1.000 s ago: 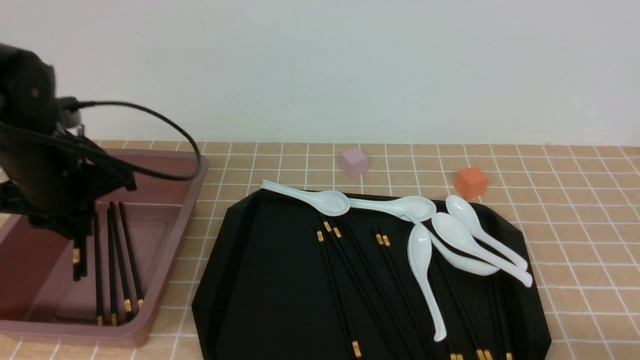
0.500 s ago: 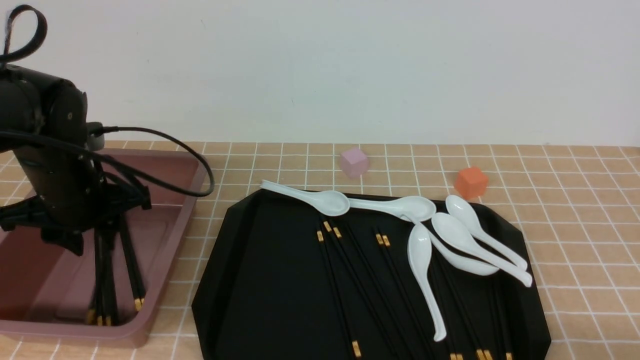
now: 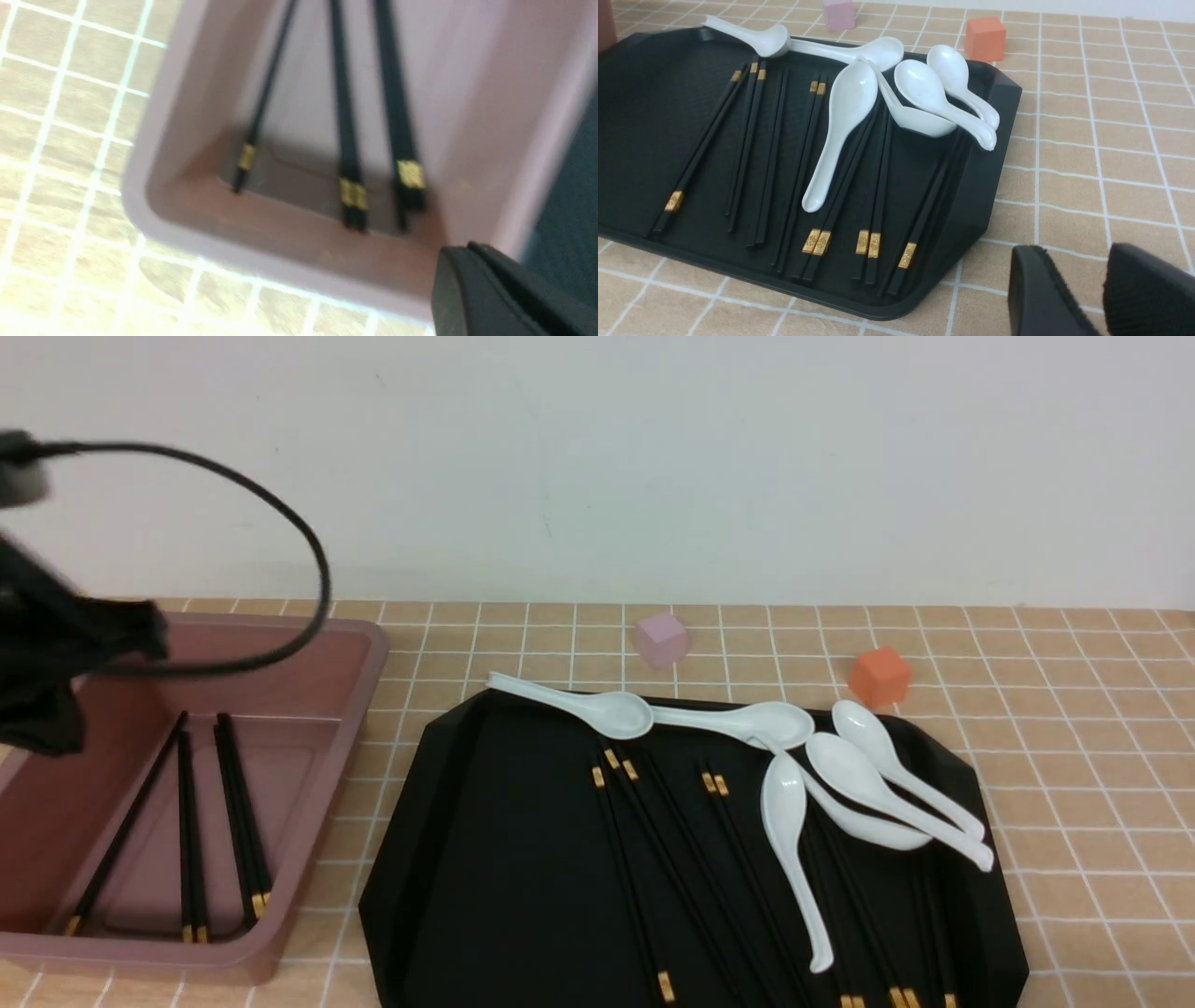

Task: On brown tablecloth take chopsticks from black tray and put them in box.

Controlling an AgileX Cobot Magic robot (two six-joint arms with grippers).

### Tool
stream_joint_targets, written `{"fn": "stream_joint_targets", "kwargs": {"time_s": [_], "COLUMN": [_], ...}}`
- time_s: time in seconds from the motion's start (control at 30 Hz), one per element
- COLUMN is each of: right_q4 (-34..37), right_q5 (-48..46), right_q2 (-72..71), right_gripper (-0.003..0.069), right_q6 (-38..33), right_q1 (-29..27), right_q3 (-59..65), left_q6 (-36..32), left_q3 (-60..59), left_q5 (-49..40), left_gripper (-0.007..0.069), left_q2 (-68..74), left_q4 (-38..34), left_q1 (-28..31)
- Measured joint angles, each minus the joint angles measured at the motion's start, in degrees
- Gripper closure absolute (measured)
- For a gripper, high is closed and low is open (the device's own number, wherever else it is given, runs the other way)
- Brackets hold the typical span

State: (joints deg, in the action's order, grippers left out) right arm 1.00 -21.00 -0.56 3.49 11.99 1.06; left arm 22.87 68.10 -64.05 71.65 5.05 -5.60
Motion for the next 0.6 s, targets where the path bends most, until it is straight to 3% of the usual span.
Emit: {"fn": "stream_joint_targets", "kwargs": {"time_s": [0.27, 0.6], "right_q4": [0.0, 0.0], "right_q5": [0.0, 0.0], "right_q2": [0.0, 0.0], "right_gripper": [0.0419, 0.0419], "right_q6": [0.0, 0.0], "right_q1": [0.0, 0.0], "right_q3": [0.0, 0.0], "left_q6": [-1.9, -2.2], "left_q3": [-13.0, -36.4], "left_q5": [3.1, 20.3], "left_gripper": [0.0637, 0.0637], "left_q2": [-20.1, -46.8], "left_q4": [-5.1, -11.0], "left_q1": [0.0, 0.0]}}
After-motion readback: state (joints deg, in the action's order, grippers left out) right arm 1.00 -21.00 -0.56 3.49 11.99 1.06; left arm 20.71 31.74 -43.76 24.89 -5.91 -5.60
